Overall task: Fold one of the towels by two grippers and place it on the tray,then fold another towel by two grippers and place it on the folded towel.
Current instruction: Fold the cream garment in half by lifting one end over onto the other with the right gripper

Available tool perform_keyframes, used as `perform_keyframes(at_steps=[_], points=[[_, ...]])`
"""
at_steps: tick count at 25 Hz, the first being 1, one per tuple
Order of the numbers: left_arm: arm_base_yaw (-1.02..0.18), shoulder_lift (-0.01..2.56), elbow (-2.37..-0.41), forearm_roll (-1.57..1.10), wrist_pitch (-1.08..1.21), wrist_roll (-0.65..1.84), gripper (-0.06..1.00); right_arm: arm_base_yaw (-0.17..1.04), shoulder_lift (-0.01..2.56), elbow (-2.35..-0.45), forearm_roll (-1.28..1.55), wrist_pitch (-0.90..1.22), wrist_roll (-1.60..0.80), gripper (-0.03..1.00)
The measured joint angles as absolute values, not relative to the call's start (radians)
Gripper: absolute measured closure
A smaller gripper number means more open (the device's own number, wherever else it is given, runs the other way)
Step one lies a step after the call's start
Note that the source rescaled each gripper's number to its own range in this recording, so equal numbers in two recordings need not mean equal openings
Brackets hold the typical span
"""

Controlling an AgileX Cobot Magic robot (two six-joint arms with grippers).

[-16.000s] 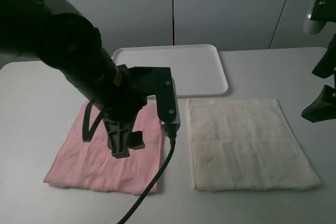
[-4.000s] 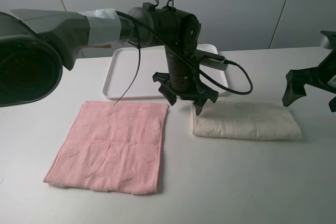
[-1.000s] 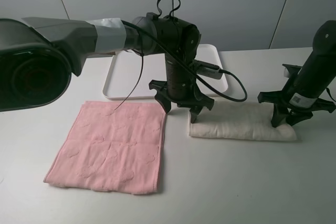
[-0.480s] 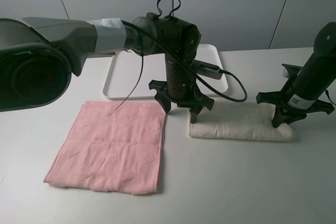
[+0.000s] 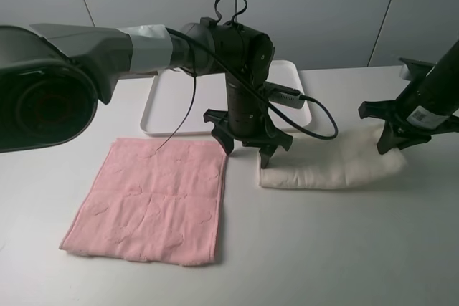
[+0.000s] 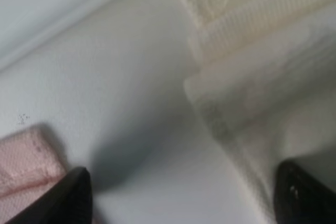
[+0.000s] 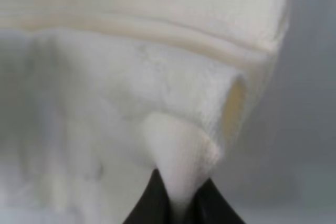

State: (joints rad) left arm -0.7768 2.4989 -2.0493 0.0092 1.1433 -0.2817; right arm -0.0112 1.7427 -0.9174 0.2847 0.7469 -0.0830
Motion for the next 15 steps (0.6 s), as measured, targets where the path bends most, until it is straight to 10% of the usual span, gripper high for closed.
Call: perform_keyframes(at_steps=[15], points=[[-0.777,2.499,-2.049,0.011,1.143,-0.258,0.04,-0.011,1.726,-0.886,0.806,0.811,-0.379,0.93]])
